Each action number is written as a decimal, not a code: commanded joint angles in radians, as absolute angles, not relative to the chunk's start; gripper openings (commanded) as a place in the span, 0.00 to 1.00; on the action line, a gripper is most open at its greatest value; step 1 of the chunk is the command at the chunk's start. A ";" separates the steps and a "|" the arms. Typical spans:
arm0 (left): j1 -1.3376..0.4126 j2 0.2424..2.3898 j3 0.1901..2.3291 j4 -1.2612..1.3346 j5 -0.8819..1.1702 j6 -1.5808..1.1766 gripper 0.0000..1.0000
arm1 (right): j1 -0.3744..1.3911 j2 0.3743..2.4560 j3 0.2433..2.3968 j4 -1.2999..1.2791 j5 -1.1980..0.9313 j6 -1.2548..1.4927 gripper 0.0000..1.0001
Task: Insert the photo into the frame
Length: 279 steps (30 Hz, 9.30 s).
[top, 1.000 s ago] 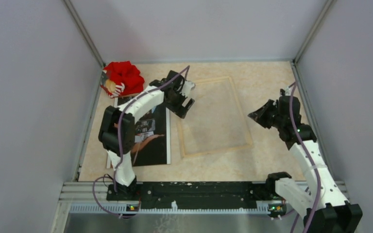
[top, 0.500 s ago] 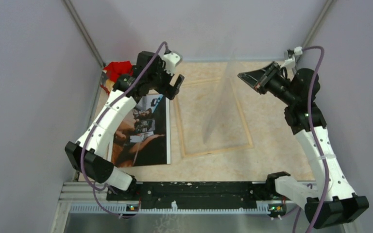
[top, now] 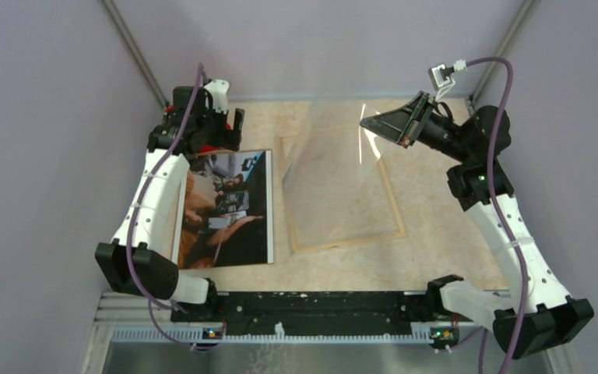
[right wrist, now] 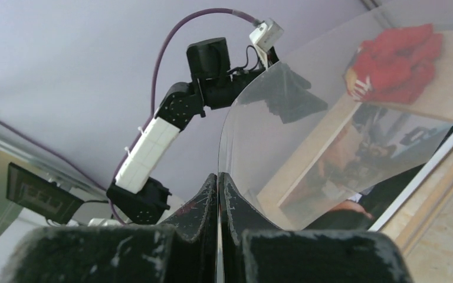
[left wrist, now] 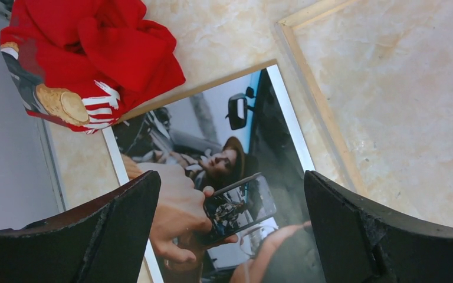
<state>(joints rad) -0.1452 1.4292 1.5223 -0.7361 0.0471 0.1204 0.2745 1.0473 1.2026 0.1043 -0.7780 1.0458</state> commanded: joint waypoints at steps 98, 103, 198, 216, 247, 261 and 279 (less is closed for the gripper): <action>-0.173 1.346 1.050 -0.777 0.127 0.546 0.98 | 0.201 1.778 0.988 -0.274 -0.709 0.515 0.94; -0.173 1.330 1.054 -0.774 0.119 0.545 0.98 | 0.208 1.844 0.959 -0.244 -0.746 0.518 0.92; -0.173 1.287 1.124 -0.871 0.093 0.510 0.95 | 0.247 1.693 1.365 -0.655 -0.344 0.240 0.00; -0.173 1.299 1.137 -0.879 0.092 0.516 0.95 | 0.214 1.660 1.353 -0.640 -0.316 0.255 0.00; -0.173 1.324 1.162 -0.885 0.103 0.516 0.95 | 0.215 1.430 1.174 -0.392 -0.809 0.311 0.00; -0.174 1.324 1.166 -0.889 0.105 0.514 0.95 | 0.214 1.434 1.171 -0.248 -0.817 0.429 0.00; -0.175 1.327 1.169 -0.891 0.104 0.511 0.95 | 0.214 1.503 1.208 -0.189 -0.828 0.454 0.00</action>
